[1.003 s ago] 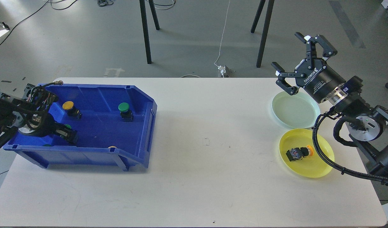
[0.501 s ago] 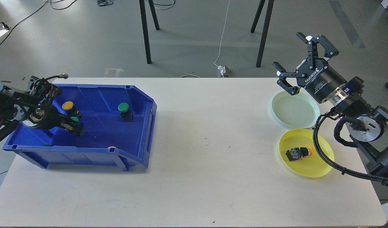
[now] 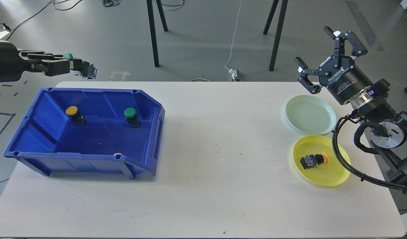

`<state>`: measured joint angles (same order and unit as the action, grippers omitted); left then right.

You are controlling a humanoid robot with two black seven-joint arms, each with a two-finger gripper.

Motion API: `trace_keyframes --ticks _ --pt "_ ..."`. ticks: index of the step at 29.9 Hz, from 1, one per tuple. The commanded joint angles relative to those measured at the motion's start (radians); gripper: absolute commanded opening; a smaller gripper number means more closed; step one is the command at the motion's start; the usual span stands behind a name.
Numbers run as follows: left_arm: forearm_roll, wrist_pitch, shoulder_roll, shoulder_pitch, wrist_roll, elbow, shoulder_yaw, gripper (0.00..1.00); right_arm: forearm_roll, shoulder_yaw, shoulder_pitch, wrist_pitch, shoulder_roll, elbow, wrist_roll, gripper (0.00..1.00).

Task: Pass button and place on color plate
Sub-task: 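Lift the green button and extend the left arm toward the center, then reach the right gripper to the left gripper and grasp the button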

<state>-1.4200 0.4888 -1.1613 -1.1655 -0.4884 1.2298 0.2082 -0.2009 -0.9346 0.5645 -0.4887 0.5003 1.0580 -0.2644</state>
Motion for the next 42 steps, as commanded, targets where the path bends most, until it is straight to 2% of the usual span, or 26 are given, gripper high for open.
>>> trace_keyframes --ticks 1,6,8,12,24,42 --pt "0.266 0.0 0.089 0.013 0.0 0.007 0.005 0.16 -0.049 0.003 -0.009 0.027 0.0 0.048 -0.027 0.99" --pt "0.591 0.0 0.331 0.11 0.0 -0.022 0.005 0.17 -0.185 0.023 -0.052 0.096 -0.012 0.115 -0.078 0.99" --pt "0.638 0.0 0.409 0.17 0.0 -0.049 0.005 0.17 -0.204 0.04 -0.066 0.102 -0.017 0.125 -0.093 0.99" --pt "0.636 0.0 0.491 0.239 0.0 -0.067 0.007 0.17 -0.206 0.135 -0.077 0.096 -0.058 0.126 -0.096 0.99" --pt "0.651 0.0 0.494 0.259 0.0 -0.075 0.01 0.17 -0.223 0.313 0.037 0.094 -0.29 0.053 -0.096 0.99" --pt "0.651 0.0 0.497 0.259 0.0 -0.076 0.01 0.18 -0.246 0.367 0.091 0.102 -0.447 -0.047 -0.096 0.98"
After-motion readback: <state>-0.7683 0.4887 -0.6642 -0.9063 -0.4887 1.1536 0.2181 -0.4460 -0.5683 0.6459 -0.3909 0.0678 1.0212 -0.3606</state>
